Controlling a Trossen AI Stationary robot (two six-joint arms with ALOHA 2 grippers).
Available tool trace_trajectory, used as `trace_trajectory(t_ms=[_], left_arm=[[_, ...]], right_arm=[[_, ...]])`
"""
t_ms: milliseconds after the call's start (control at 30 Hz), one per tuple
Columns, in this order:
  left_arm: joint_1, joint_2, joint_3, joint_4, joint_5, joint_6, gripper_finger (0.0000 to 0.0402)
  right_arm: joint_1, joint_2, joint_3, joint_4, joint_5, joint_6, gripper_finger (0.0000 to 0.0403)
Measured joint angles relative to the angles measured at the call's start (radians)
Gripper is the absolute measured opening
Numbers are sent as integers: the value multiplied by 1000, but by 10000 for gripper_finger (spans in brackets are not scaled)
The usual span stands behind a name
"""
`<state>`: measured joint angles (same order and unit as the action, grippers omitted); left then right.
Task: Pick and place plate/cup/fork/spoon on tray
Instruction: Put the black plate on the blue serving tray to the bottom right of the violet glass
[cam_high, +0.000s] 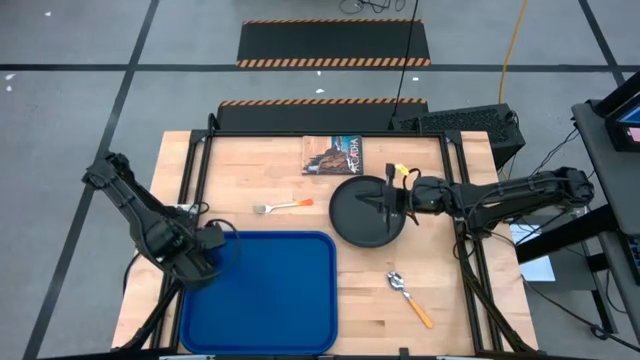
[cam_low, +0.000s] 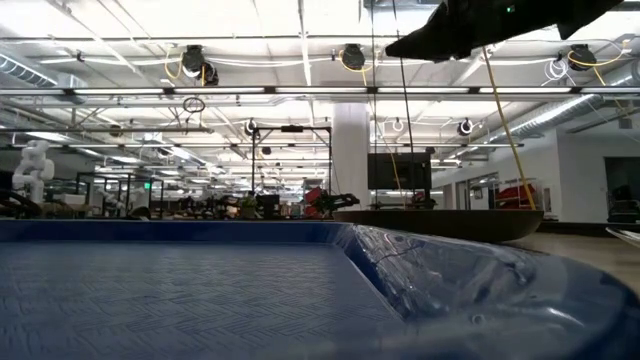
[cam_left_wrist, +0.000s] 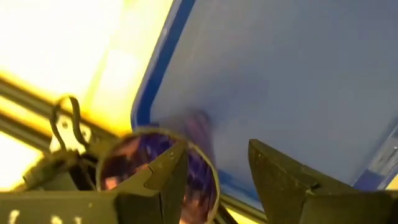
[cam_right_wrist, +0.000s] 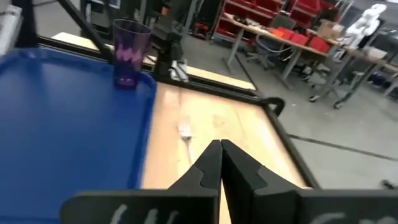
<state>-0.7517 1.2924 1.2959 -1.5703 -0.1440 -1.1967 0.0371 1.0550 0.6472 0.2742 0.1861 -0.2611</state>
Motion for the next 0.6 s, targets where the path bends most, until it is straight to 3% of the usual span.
trace_trajectory(t_ms=[133,300,467,600], left_arm=[[1,-22,23,0,-135,68,172],[2,-31,24,2,-345,183,173],[23,-31,24,67,-511,285,173],[37,-31,18,211,-642,418,172]], right_arm=[[65,0,17,-53,86,76,0],[161,1,141,-322,210,197,0],[227,0,258,-522,236,306,0],[252,1,308,-607,236,346,0]])
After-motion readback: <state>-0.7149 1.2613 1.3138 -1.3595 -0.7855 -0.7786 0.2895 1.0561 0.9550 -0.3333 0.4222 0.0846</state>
